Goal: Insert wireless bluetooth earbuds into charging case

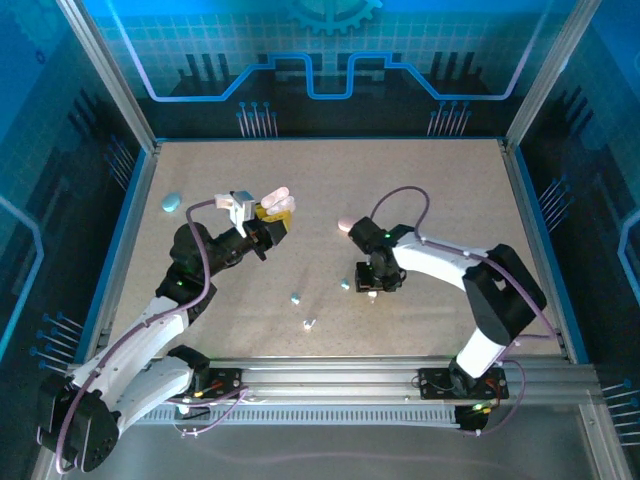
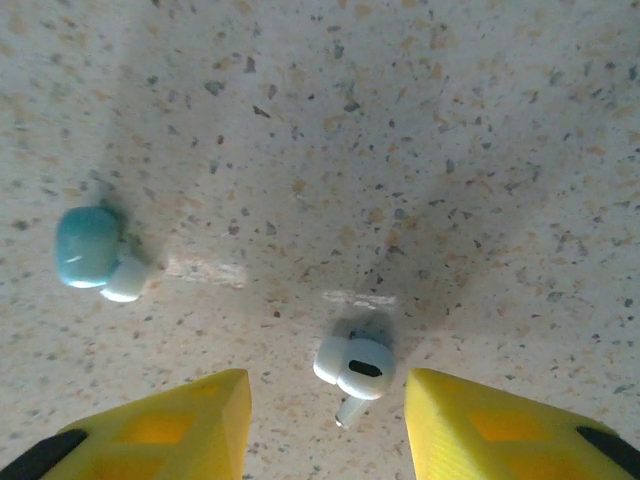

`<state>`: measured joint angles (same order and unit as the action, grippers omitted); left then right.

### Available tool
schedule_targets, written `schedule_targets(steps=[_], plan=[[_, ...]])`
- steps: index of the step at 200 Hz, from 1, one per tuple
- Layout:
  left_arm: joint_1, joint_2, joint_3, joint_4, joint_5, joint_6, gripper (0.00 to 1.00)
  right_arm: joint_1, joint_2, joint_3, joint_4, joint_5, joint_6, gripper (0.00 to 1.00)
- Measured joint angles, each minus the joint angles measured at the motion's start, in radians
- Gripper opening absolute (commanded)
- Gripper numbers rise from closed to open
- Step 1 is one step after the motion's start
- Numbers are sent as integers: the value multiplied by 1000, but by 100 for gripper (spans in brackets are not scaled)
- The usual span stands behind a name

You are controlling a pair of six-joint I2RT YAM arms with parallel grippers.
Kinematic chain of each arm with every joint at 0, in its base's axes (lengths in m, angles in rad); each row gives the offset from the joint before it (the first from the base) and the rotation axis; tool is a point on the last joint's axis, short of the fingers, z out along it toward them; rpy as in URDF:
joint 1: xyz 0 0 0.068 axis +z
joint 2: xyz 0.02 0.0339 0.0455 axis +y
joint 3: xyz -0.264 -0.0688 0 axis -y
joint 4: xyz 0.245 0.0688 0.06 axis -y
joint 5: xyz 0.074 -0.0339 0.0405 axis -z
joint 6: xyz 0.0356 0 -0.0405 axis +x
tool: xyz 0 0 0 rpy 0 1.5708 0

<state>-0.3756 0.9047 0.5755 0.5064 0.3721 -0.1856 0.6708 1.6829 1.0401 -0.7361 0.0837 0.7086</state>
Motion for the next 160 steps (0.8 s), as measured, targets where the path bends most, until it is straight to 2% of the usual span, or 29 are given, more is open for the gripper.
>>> schedule_targets(steps=[43,160], plan=[[0,0,0,0,0,0,28,25,26,32,-47,70,23,45],[0,16,0,1,0,0,29,12,73,6,-3,25,34,34]])
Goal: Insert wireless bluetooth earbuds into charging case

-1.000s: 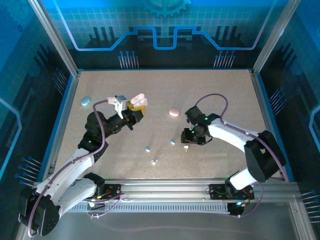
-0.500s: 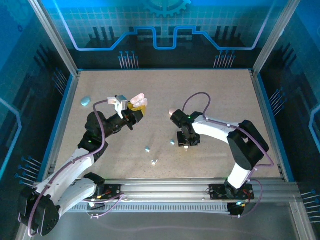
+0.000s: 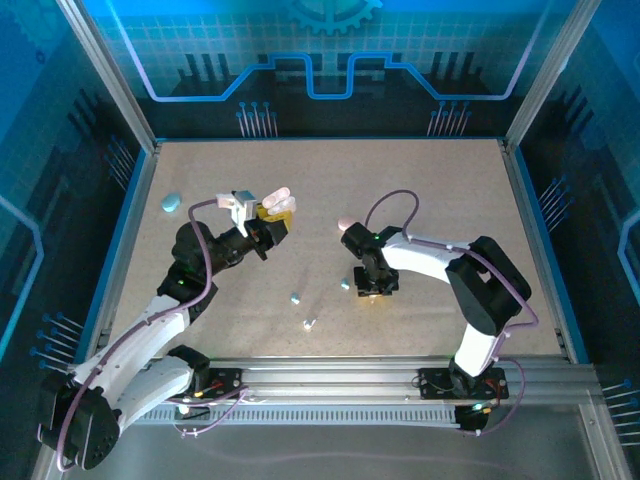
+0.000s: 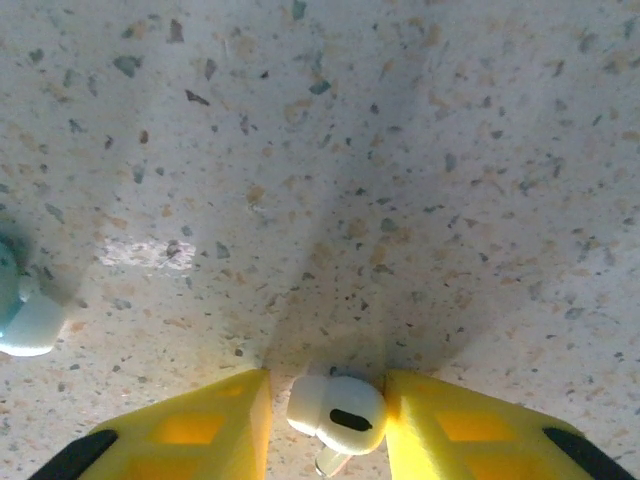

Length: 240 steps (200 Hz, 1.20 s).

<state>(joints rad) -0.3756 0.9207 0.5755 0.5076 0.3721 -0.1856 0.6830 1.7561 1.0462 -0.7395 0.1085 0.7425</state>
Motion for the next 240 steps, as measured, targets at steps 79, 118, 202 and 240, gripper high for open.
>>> schedule_targets(steps=[79,118,202,240], plan=[[0,12,0,9,1,-1,28,-36,-44,-54,54,-40,-10,25],[0,21,0,14,14,-1,29,-37,-82,-66,71,-36,-72,25],[-93,185,64,24,104,-19,29,0,-660,53,137,95,-360,27],[-174,269,126,53,142,-19,28,32,-744,135,240,84,-488,28]])
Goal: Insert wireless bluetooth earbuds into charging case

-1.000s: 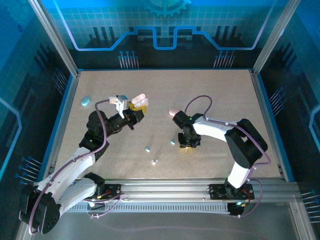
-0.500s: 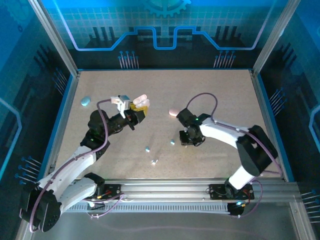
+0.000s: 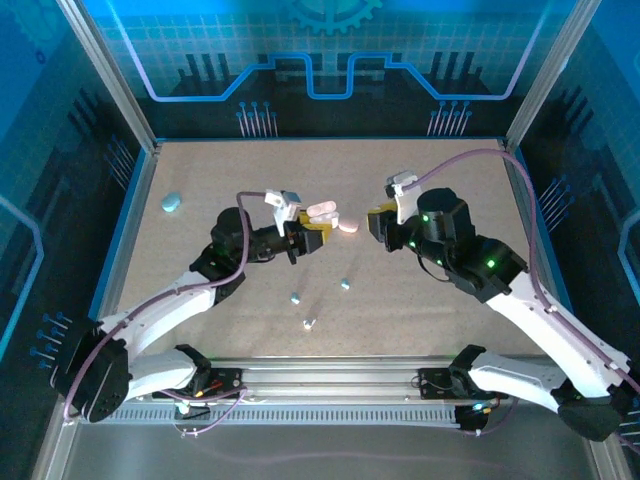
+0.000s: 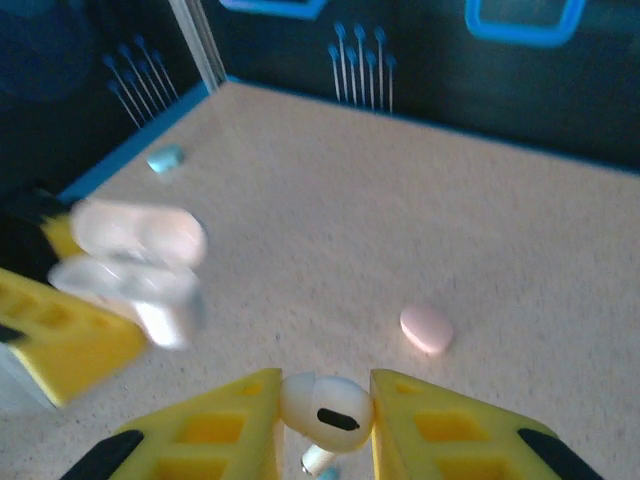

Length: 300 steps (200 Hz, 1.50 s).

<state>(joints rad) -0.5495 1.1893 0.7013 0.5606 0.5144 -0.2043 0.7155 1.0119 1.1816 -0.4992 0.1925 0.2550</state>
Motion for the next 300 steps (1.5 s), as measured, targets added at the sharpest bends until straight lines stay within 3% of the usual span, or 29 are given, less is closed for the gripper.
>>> schedule_targets(steps=[85,229,300], plan=[[-64,71,76,14,53,0,28,18,38,7,74,-122,-85,28],[-73,76,84,14,58,1,28,19,71,7,93,-156,-147,28],[-77,76,84,14,50,26,28,19,53,7,37,-212,-197,37]])
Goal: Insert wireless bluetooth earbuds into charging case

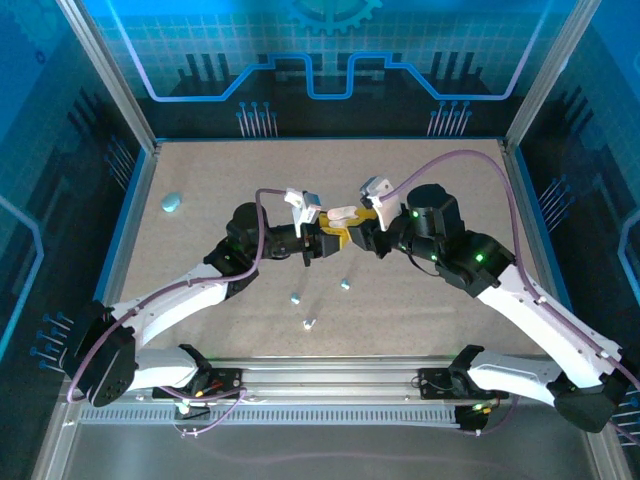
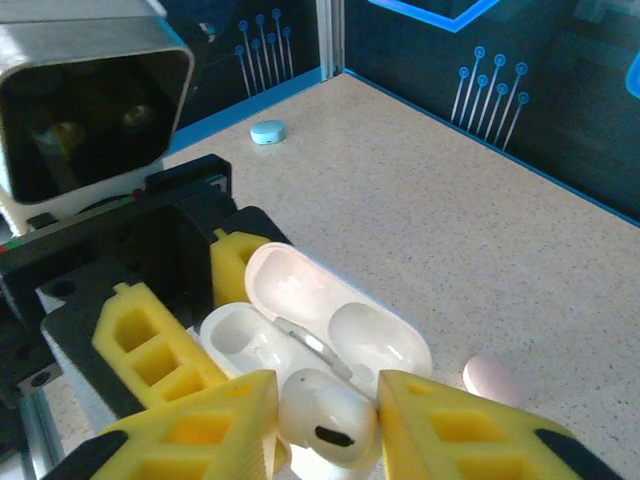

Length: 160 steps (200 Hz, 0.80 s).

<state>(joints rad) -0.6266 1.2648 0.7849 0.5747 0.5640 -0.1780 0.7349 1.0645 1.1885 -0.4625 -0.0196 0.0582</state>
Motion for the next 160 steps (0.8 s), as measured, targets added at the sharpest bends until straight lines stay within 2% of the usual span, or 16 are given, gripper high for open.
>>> schedule_targets(steps=[16,49,84,125,160], plan=[[0,-2,0,0,0,4,28,0,1,0,-8,-11,2,39],[0,-11,0,-8,0,41,28,-9,3,20,-23,-45,44,53],[0,-36,0,-39,-2,93,28,-96,9,78,-37,-156,169,61],[0,-47,0,-66,-2,130,28,-154,19,135,-55,-246,281,62],[0,-50,0,-76,-12,136,28,-156,25,140,-80,-258,308,49]])
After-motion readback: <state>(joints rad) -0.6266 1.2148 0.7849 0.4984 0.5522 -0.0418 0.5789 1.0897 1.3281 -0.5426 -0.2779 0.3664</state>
